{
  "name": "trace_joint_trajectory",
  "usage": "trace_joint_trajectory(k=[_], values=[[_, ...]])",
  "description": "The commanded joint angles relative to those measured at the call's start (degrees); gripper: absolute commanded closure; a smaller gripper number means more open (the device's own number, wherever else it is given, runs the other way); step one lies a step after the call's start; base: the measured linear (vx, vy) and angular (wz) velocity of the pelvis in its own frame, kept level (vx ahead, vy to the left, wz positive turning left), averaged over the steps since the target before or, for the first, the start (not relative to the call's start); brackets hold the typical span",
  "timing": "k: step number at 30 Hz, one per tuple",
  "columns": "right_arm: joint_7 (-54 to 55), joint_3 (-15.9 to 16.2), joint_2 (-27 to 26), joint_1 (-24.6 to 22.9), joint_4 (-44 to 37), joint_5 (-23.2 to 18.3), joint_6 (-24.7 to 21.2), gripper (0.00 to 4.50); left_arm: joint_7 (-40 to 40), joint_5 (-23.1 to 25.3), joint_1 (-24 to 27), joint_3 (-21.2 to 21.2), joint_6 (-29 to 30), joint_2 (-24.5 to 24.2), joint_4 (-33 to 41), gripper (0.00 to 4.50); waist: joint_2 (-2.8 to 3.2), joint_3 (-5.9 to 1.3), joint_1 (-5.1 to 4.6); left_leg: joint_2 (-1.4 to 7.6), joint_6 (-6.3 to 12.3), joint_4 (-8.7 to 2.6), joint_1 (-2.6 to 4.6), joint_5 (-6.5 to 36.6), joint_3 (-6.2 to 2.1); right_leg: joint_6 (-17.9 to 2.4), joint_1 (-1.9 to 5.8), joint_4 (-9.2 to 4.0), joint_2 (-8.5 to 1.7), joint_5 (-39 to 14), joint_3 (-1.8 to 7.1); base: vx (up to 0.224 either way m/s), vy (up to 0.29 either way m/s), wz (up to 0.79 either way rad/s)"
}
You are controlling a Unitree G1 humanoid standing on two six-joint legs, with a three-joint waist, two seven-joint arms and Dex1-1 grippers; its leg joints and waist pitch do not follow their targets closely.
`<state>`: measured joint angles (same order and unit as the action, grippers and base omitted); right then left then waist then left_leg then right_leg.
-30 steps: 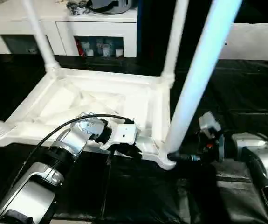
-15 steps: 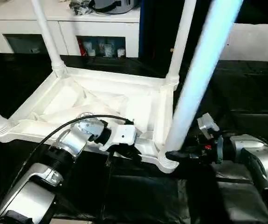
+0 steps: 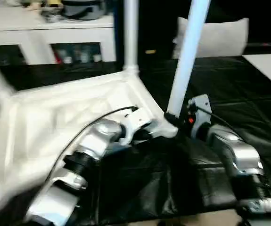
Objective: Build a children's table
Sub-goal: Rotate leg to tighten
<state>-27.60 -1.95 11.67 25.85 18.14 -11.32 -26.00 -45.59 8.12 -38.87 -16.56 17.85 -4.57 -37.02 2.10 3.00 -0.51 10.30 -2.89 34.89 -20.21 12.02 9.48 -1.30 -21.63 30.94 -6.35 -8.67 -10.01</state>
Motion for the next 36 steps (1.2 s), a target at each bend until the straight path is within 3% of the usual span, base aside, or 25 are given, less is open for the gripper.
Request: trace_joint_trajectory(k=[1,4,5,8,13,15,19,21,22,26,28,33,36], values=[[0.5,1.5,-1.8,0.4,2.0,0.2,0.1,1.95,3.0,-0.3,-1.8,0.7,0.4,1.0,0.2,4.5,-0.88,-3.71,0.26,2.61,1.62,-4.45,0.05,18.9,-1.73,-3.9,2.51,-4.82,-4.25,-27.2,2.8,0.0,0.0,0.0],[-0.2,0.8,-3.1,0.5,1.5,-0.7,1.3,1.76,3.1,0.6,-1.7,0.3,0.2,1.0,0.8,4.5,-0.87,-3.94,0.76,2.71,3.38,-4.45,-0.47,14.2,-1.47,-5.7,2.76,-4.09,-4.2,-23.9,3.35,0.0,0.0,0.0],[-1.3,0.8,-2.8,0.3,1.0,-1.1,1.6,1.47,2.4,0.8,-1.5,-0.1,-0.2,0.6,1.2,4.5,-0.9,-3.99,0.96,2.84,3.81,-4.48,-0.62,12.8,-1.43,-6.2,2.77,-3.8,-4.12,-22.6,3.49,0.0,0.0,0.0],[-3.2,0.1,-1.8,-0.2,0.2,-2.7,2.2,1.28,0.8,0.7,-0.8,-0.8,-1.0,-0.6,2.0,4.5,-0.88,-4.25,1.68,2.87,4.79,-4.29,-0.61,9.6,-1.1,-7.8,2.78,-3.18,-4.16,-18.7,3.86,0.0,0.0,0.0],[-11.2,0.3,3.0,-2.2,-1.7,-3.9,3.3,0.82,-2.9,1.0,-0.1,-2.5,-4.7,-3.6,1.5,4.5,-0.95,-4.5,2.95,2.79,6.58,-3.92,-0.98,5.6,-0.84,-9.2,2.98,-2.06,-3.99,-14.3,4.28,0.0,0.0,0.0],[-16.1,1.1,6.8,-3.7,-3.0,-3.7,4.3,0.58,-7.0,0.8,0.4,-3.5,-9.6,-5.9,1.4,4.5,-1.0,-4.8,3.76,2.86,7.58,-3.66,-1.01,3.3,-0.72,-9.8,2.85,-1.47,-3.89,-10.9,4.47,0.0,0.0,0.0],[-22.5,2.5,11.1,-4.8,-4.1,-4.0,5.3,0.27,-12.3,-0.1,1.4,-4.5,-13.5,-8.3,2.0,4.5,-0.91,-4.46,4.47,2.94,7.23,-3.73,-0.81,5.6,-0.59,-9.3,2.51,-1.87,-3.81,-14.9,4.35,0.0,0.0,0.0],[-29.3,4.4,15.4,-5.7,-5.4,-4.0,6.5,0.27,-17.8,-0.4,1.9,-6.3,-17.6,-10.9,2.3,4.5,-0.91,-4.3,4.88,3.2,6.09,-3.91,-0.42,8.0,-0.59,-8.7,2.16,-2.16,-3.72,-17.6,4.5,0.0,0.0,0.0],[-32.2,4.9,16.9,-5.9,-5.7,-4.4,6.8,0.27,-20.1,-0.6,2.1,-7.1,-19.4,-12.0,2.4,4.5,-1.08,-4.21,5.08,3.27,5.87,-4.02,-0.57,8.4,-0.59,-8.3,2.3,-1.94,-3.75,-18.0,4.7,0.0,0.0,0.0],[-38.7,5.8,19.3,-6.0,-5.9,-5.2,9.1,0.27,-27.0,-1.4,2.8,-9.2,-23.3,-14.6,3.3,4.5,-1.25,-4.05,5.88,3.36,5.07,-4.14,-0.17,9.7,-0.38,-7.8,1.87,-2.29,-3.93,-21.2,4.94,0.0,0.0,0.0],[-41.9,6.3,19.9,-5.8,-5.4,-5.3,11.1,0.62,-30.2,-1.6,2.9,-10.1,-24.8,-15.5,3.8,4.5,-1.35,-4.02,6.18,3.49,4.71,-4.19,-0.03,9.7,-0.37,-8.1,1.73,-2.2,-4.01,-21.6,5.05,0.0,0.0,0.0],[-47.5,9.2,21.5,-6.0,-6.7,-7.4,8.3,1.03,-34.2,-2.2,2.8,-11.4,-26.8,-16.7,4.6,4.5,-1.58,-4.13,6.93,3.68,4.49,-4.32,0.16,9.2,-0.35,-8.9,1.78,-1.77,-3.89,-19.9,5.34,0.0,0.0,0.0],[-49.2,10.4,21.8,-6.2,-7.3,-7.6,7.3,1.27,-35.0,-2.3,2.8,-11.7,-27.6,-16.8,4.7,4.5,-1.61,-4.19,7.0,3.72,4.72,-4.3,-0.12,8.3,-0.39,-9.3,1.89,-1.43,-3.97,-18.1,5.44,0.0,0.0,0.0]])
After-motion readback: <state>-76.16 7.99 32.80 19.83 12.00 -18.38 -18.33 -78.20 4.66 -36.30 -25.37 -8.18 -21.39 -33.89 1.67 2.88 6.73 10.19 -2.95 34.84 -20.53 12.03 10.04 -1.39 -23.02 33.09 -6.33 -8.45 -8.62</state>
